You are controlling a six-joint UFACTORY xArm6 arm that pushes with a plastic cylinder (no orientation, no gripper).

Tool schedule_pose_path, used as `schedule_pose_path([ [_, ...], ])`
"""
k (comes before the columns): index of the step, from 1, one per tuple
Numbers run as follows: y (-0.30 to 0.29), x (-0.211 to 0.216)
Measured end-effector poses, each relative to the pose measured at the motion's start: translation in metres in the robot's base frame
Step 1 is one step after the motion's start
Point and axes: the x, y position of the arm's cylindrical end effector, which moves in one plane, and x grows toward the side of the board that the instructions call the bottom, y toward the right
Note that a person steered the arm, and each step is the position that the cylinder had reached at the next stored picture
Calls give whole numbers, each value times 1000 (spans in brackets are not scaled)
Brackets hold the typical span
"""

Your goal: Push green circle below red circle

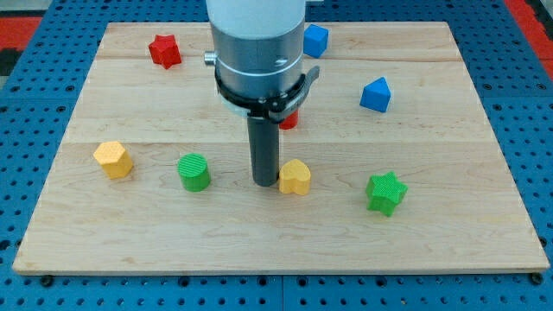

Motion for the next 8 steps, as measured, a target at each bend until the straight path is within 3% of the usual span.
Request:
schedule_pose_path([
  [1, 56, 15],
  [3, 84, 25],
  [4, 8, 58],
  [6, -130, 42],
  [8, -148, -13],
])
